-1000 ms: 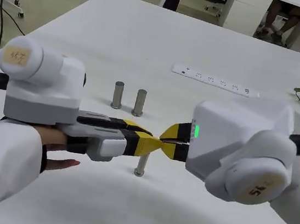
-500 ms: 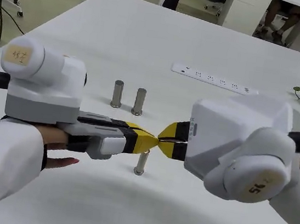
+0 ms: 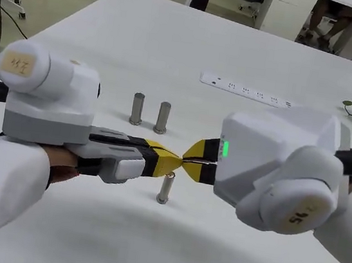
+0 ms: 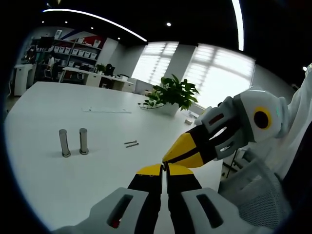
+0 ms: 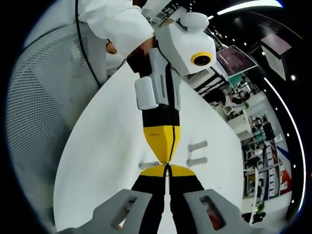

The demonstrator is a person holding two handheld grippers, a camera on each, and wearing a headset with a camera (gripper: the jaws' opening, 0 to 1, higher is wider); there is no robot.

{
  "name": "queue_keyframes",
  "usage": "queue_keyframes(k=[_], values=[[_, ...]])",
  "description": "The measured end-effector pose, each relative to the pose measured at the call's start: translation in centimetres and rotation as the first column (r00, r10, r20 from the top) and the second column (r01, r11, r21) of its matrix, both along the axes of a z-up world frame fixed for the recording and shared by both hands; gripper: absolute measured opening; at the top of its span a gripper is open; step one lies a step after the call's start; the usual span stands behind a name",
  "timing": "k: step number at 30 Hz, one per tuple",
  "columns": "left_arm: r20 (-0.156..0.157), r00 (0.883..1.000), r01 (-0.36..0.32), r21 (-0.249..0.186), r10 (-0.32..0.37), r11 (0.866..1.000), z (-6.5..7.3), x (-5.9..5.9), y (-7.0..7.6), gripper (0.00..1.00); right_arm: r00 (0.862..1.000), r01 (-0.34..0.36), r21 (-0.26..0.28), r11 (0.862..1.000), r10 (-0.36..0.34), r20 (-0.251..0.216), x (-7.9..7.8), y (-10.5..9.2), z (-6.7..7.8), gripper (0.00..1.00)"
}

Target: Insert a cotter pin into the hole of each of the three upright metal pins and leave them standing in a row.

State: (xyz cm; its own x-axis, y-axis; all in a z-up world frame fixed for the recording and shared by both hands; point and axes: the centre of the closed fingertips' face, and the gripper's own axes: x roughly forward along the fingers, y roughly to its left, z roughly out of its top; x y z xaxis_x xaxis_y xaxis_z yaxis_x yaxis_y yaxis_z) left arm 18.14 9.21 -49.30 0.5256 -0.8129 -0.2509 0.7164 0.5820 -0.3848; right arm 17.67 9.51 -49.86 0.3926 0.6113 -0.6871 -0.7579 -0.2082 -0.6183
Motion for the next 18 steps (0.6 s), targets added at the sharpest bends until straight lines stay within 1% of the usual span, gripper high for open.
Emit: queue_keyframes(k=[3, 6, 8, 9, 10, 11, 13, 14, 16, 18], values=[[0.001, 1.000, -0.001, 0.002, 0.001, 1.000, 0.1, 0.0, 0.0, 0.00, 1.000, -0.011, -0.001, 1.000, 0.011, 0.003, -0.1, 0.0, 0.0, 0.00], [-0.011, 1.000, 0.021, 0.007, -0.021, 1.000, -0.2, -0.3, -0.2, 0.00, 0.999, -0.009, 0.001, 1.000, 0.009, -0.036, -0.4, -0.1, -0.2, 0.00], [-0.008, 1.000, 0.025, 0.009, -0.025, 1.000, -0.2, -0.4, -0.2, 0.00, 0.999, -0.010, 0.004, 1.000, 0.010, -0.036, -0.5, -0.2, -0.2, 0.00], [-0.003, 1.000, 0.026, 0.010, -0.026, 1.000, -0.2, -0.4, -0.2, 0.00, 0.999, -0.008, 0.010, 1.000, 0.008, -0.042, -0.5, -0.1, -0.2, 0.00], [0.022, 0.999, 0.029, 0.025, -0.030, 0.999, -0.1, -0.3, -0.2, 0.00, 0.997, 0.022, 0.026, 0.999, -0.019, -0.080, -0.8, -0.2, -0.3, 0.00], [0.040, 0.999, 0.024, 0.037, -0.026, 0.999, -0.1, -0.2, -0.1, 0.00, 0.993, 0.034, 0.043, 0.999, -0.029, -0.111, -1.1, -0.1, -0.5, 0.04], [0.027, 0.999, 0.031, 0.030, -0.031, 0.999, -0.1, -0.3, -0.2, 0.00, 0.992, 0.043, 0.036, 0.998, -0.038, -0.116, -1.0, -0.3, -0.7, 0.10], [0.023, 0.999, 0.033, 0.026, -0.033, 0.999, 0.0, -0.3, -0.2, 0.00, 0.993, 0.048, 0.033, 0.998, -0.044, -0.107, -0.9, -0.4, -0.8, 0.12], [0.039, 0.999, 0.036, 0.046, -0.038, 0.998, -0.1, -0.3, 0.0, 0.00, 0.994, 0.063, 0.028, 0.998, -0.060, -0.096, -0.7, -0.8, -0.9, 0.13], [0.047, 0.998, 0.049, 0.064, -0.052, 0.997, -0.1, -0.5, 0.1, 0.00, 0.989, 0.091, 0.038, 0.995, -0.086, -0.120, -0.7, -1.2, -1.0, 0.16]])
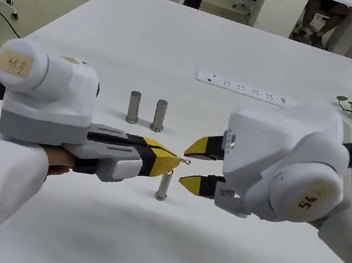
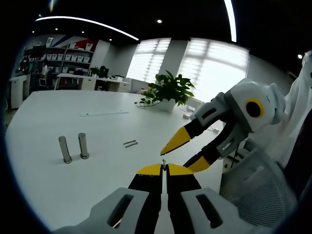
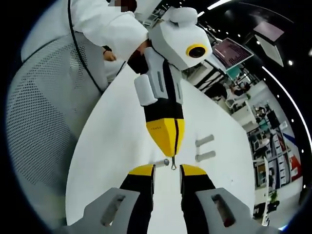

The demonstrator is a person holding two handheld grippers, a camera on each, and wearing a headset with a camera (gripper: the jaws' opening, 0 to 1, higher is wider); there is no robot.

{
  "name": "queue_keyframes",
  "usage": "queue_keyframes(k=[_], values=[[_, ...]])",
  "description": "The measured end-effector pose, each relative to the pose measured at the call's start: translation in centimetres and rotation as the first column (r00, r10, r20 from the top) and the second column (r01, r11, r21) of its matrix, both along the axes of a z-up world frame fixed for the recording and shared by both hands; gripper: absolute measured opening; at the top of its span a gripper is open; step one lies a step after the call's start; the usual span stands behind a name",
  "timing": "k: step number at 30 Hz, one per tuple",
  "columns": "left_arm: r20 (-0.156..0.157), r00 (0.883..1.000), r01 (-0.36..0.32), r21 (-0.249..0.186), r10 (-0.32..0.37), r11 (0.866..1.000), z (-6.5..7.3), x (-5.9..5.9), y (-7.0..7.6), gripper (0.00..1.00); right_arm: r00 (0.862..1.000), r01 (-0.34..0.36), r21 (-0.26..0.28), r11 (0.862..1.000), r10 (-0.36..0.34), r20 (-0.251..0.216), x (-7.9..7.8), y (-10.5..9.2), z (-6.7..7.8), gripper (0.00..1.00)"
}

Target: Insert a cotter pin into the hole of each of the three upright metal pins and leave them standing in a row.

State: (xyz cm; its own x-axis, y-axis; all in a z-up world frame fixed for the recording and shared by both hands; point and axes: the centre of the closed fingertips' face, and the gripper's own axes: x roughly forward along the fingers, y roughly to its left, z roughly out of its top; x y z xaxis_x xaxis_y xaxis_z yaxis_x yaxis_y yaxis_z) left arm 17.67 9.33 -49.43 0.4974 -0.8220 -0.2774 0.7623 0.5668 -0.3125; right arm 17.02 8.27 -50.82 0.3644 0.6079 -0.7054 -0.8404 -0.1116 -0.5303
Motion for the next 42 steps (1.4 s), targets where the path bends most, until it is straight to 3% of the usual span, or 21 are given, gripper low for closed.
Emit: queue_keyframes(k=[2, 3, 5, 10, 11, 13, 14, 16, 18, 20, 21, 22, 24, 26, 28, 34, 37, 39, 42], values=[[0.023, 1.000, 0.016, 0.015, -0.016, 1.000, 0.1, -0.1, 0.0, 0.00, 0.999, 0.023, 0.012, 1.000, -0.023, -0.024, 0.1, -0.4, 0.0, 0.18], [0.050, 0.998, 0.029, 0.030, -0.031, 0.999, 0.2, -0.2, 0.1, 0.00, 0.999, 0.037, 0.020, 0.999, -0.036, -0.041, 0.2, -0.6, 0.0, 0.18], [0.086, 0.995, 0.048, 0.050, -0.052, 0.998, 0.5, -0.4, 0.1, 0.00, 0.993, 0.063, 0.042, 0.997, -0.058, -0.100, -0.1, -0.9, 0.0, 0.22], [0.096, 0.993, 0.068, 0.049, -0.073, 0.996, 0.8, -0.7, 0.1, 0.00, 0.961, 0.136, 0.111, 0.984, -0.104, -0.256, -0.4, -1.3, 0.4, 0.26], [0.105, 0.991, 0.079, 0.041, -0.083, 0.996, 1.1, -0.9, 0.0, 0.00, 0.947, 0.139, 0.118, 0.983, -0.098, -0.306, -0.7, -1.4, 0.5, 0.26], [0.135, 0.985, 0.104, 0.046, -0.110, 0.993, 1.3, -1.2, -0.1, 0.00, 0.937, 0.123, 0.126, 0.984, -0.074, -0.341, -1.0, -1.4, 0.7, 0.26], [0.153, 0.980, 0.122, 0.055, -0.129, 0.991, 1.5, -1.4, -0.2, 0.00, 0.920, 0.128, 0.132, 0.983, -0.068, -0.386, -1.4, -1.5, 0.8, 0.27], [0.158, 0.977, 0.139, 0.054, -0.146, 0.989, 1.6, -1.7, -0.4, 0.00, 0.890, 0.119, 0.138, 0.983, -0.044, -0.454, -2.0, -1.6, 1.0, 0.29], [0.174, 0.970, 0.165, 0.052, -0.172, 0.985, 1.9, -2.1, -0.6, 0.00, 0.871, 0.115, 0.140, 0.983, -0.032, -0.491, -2.3, -1.7, 1.2, 0.28], [0.195, 0.959, 0.197, 0.061, -0.205, 0.979, 1.9, -2.5, -0.8, 0.00, 0.835, 0.111, 0.137, 0.984, -0.017, -0.550, -2.9, -1.7, 1.2, 0.26], [0.201, 0.956, 0.205, 0.067, -0.215, 0.976, 1.9, -2.7, -0.9, 0.00, 0.829, 0.109, 0.146, 0.983, -0.009, -0.559, -3.0, -1.5, 1.3, 0.26], [0.208, 0.952, 0.212, 0.075, -0.223, 0.974, 1.8, -2.8, -0.9, 0.00, 0.806, 0.104, 0.150, 0.983, 0.005, -0.592, -3.4, -1.4, 1.3, 0.24], [0.203, 0.948, 0.234, 0.086, -0.247, 0.968, 1.5, -3.2, -1.1, 0.00, 0.779, 0.124, 0.135, 0.983, -0.011, -0.627, -3.7, -1.3, 1.2, 0.20], [0.214, 0.939, 0.253, 0.103, -0.269, 0.962, 1.3, -3.6, -1.3, 0.00, 0.776, 0.108, 0.145, 0.984, 0.008, -0.631, -3.9, -1.0, 1.1, 0.18], [0.224, 0.932, 0.267, 0.110, -0.286, 0.957, 1.3, -3.9, -1.4, 0.00, 0.750, 0.096, 0.128, 0.987, 0.013, -0.661, -4.6, -0.9, 0.9, 0.20], [0.250, 0.910, 0.308, 0.127, -0.331, 0.943, 1.5, -4.6, -1.7, 0.00, 0.741, 0.063, 0.127, 0.990, 0.039, -0.670, -5.6, -0.6, 0.3, 0.14], [0.251, 0.904, 0.322, 0.132, -0.346, 0.937, 1.4, -4.9, -1.7, 0.00, 0.732, 0.063, 0.131, 0.989, 0.043, -0.680, -5.6, -0.6, 0.3, 0.05], [0.250, 0.901, 0.331, 0.134, -0.355, 0.934, 1.4, -5.0, -1.8, 0.00, 0.734, 0.082, 0.136, 0.987, 0.033, -0.679, -5.4, -0.5, 0.3, 0.00], [0.252, 0.897, 0.338, 0.140, -0.364, 0.931, 1.4, -5.1, -1.8, 0.00, 0.729, 0.075, 0.137, 0.988, 0.039, -0.684, -5.5, -0.5, 0.3, 0.00]])
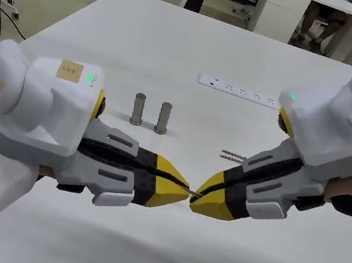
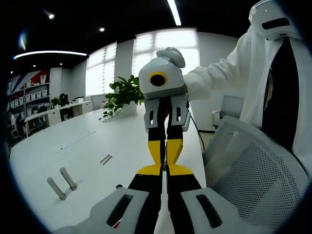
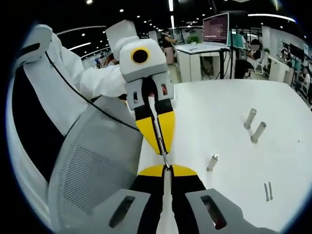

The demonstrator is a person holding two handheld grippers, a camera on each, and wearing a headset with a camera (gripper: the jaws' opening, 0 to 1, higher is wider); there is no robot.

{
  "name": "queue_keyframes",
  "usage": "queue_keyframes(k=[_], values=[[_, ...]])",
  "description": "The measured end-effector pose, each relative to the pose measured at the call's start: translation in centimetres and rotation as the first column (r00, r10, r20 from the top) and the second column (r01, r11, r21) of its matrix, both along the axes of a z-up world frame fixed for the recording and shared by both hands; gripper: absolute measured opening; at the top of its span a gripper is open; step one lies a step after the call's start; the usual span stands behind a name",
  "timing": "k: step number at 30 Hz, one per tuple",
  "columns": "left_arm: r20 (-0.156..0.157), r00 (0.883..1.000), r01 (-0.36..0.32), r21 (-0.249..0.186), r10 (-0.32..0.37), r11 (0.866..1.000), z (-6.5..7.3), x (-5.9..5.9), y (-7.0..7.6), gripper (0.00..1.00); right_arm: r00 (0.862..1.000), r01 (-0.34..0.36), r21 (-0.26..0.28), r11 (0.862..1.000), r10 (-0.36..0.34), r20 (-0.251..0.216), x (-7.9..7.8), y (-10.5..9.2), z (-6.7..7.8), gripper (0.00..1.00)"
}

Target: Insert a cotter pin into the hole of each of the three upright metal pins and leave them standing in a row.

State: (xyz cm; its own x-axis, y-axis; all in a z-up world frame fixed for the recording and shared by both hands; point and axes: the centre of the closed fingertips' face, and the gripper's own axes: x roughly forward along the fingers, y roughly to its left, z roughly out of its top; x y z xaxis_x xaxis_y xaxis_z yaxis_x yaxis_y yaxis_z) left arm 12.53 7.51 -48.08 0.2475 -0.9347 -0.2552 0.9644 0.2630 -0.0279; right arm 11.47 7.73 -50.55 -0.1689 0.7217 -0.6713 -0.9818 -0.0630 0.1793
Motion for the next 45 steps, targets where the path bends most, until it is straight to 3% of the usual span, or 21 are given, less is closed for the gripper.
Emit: queue_keyframes(k=[14, 18, 22, 24, 25, 26, 28, 33, 38, 42, 44, 45], values=[[-0.004, 0.999, 0.041, 0.042, -0.041, 0.998, -0.8, -0.6, 0.0, 0.00, 0.999, -0.049, -0.014, 0.999, 0.049, 0.002, -0.6, -0.2, -0.2, 0.00], [-0.037, 0.999, 0.031, 0.031, -0.030, 0.999, -0.9, -0.5, 0.0, 0.00, 0.999, -0.031, -0.013, 0.999, 0.031, -0.012, -0.5, -0.2, -0.2, 0.00], [-0.040, 0.999, 0.035, 0.027, -0.034, 0.999, -0.9, -0.3, -0.1, 0.00, 1.000, -0.031, -0.014, 0.999, 0.031, 0.000, -0.4, -0.3, -0.2, 0.00], [-0.040, 0.999, 0.032, 0.022, -0.031, 0.999, -0.8, 0.0, -0.1, 0.00, 1.000, -0.025, -0.011, 1.000, 0.025, 0.000, -0.2, -0.4, -0.1, 0.00], [-0.059, 0.998, 0.020, 0.017, -0.019, 1.000, -0.9, 0.3, -0.1, 0.01, 1.000, -0.021, -0.011, 1.000, 0.021, -0.003, -0.1, -0.5, -0.1, 0.00], [-0.060, 0.998, 0.012, 0.017, -0.011, 1.000, -1.0, 0.6, -0.1, 0.03, 1.000, -0.017, -0.014, 1.000, 0.017, 0.000, 0.1, -0.6, -0.2, 0.00], [-0.040, 0.999, -0.033, 0.042, 0.035, 0.999, -1.4, 1.8, 0.3, 0.14, 1.000, -0.004, -0.028, 1.000, 0.004, 0.015, 0.8, -1.0, -0.5, 0.00], [-0.044, 0.995, -0.091, 0.067, 0.094, 0.994, -2.3, 3.6, 0.8, 0.30, 0.998, 0.057, -0.046, 0.997, -0.058, -0.003, 1.9, -1.6, -1.3, 0.00], [-0.052, 0.992, -0.109, 0.102, 0.114, 0.989, -3.7, 4.8, 1.3, 0.33, 0.996, 0.086, -0.084, 0.993, -0.083, 0.037, 3.3, -2.2, -2.3, 0.00], [-0.060, 0.990, -0.123, 0.134, 0.131, 0.983, -4.7, 5.6, 1.7, 0.31, 0.990, 0.111, -0.127, 0.986, -0.099, 0.096, 4.8, -2.7, -3.4, 0.00], [-0.078, 0.987, -0.126, 0.140, 0.138, 0.982, -5.2, 6.0, 1.7, 0.28, 0.989, 0.113, -0.136, 0.984, -0.099, 0.106, 5.3, -2.7, -3.8, 0.00], [-0.102, 0.986, -0.116, 0.142, 0.131, 0.983, -5.5, 6.0, 1.7, 0.26, 0.987, 0.120, -0.138, 0.983, -0.104, 0.119, 5.8, -2.6, -4.2, 0.00]])
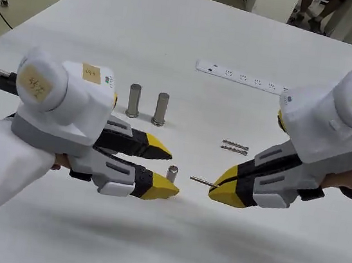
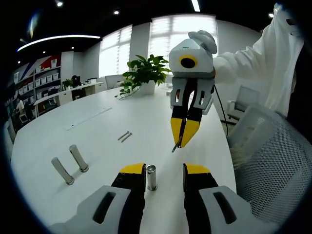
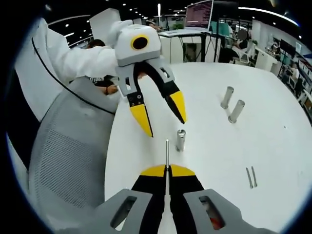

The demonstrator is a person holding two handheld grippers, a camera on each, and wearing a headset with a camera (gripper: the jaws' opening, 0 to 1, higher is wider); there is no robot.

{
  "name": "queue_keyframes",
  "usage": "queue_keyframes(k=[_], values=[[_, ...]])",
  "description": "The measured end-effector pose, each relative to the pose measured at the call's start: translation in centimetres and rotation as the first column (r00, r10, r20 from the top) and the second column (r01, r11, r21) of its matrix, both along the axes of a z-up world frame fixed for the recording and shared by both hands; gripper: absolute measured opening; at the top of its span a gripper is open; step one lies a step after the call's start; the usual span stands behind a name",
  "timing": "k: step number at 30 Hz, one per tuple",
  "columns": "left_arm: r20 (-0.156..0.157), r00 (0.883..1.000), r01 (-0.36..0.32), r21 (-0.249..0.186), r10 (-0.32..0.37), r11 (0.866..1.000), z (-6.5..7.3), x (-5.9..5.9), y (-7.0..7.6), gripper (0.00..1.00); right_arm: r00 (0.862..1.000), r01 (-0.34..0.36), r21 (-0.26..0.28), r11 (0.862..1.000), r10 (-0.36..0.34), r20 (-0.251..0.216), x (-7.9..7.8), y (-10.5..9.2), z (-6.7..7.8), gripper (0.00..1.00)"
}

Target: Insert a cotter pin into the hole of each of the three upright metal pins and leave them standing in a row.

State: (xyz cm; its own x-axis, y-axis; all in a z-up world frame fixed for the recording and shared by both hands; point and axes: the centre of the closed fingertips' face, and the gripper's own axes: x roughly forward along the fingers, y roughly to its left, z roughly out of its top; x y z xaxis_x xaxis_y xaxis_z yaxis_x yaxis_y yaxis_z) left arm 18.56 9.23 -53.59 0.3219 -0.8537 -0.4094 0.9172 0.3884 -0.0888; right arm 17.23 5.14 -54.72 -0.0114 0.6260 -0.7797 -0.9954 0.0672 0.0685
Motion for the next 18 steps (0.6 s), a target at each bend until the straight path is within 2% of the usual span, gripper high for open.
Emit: queue_keyframes(k=[1, 2, 4, 10, 18], values=[[-0.011, 1.000, 0.010, 0.009, -0.010, 1.000, -0.2, 0.0, 0.0, 0.25, 1.000, -0.006, -0.010, 1.000, 0.006, 0.006, 0.2, 0.0, -0.3, 0.00], [-0.004, 1.000, 0.019, 0.015, -0.019, 1.000, -0.3, 0.2, 0.0, 0.23, 1.000, -0.013, -0.021, 1.000, 0.013, 0.013, 0.5, 0.0, -0.6, 0.00], [-0.008, 1.000, 0.018, 0.017, -0.018, 1.000, -0.5, 0.5, 0.0, 0.23, 1.000, -0.016, -0.023, 1.000, 0.016, 0.011, 0.8, 0.2, -0.9, 0.00], [-0.030, 0.999, 0.025, 0.014, -0.024, 1.000, -1.0, 1.0, -0.1, 0.19, 1.000, -0.011, -0.025, 1.000, 0.011, 0.003, 1.6, 0.7, -1.4, 0.00], [-0.037, 0.999, 0.035, 0.017, -0.035, 0.999, -1.3, 1.5, -0.2, 0.13, 1.000, -0.019, -0.039, 0.999, 0.019, -0.007, 2.2, 0.8, -2.0, 0.00]])
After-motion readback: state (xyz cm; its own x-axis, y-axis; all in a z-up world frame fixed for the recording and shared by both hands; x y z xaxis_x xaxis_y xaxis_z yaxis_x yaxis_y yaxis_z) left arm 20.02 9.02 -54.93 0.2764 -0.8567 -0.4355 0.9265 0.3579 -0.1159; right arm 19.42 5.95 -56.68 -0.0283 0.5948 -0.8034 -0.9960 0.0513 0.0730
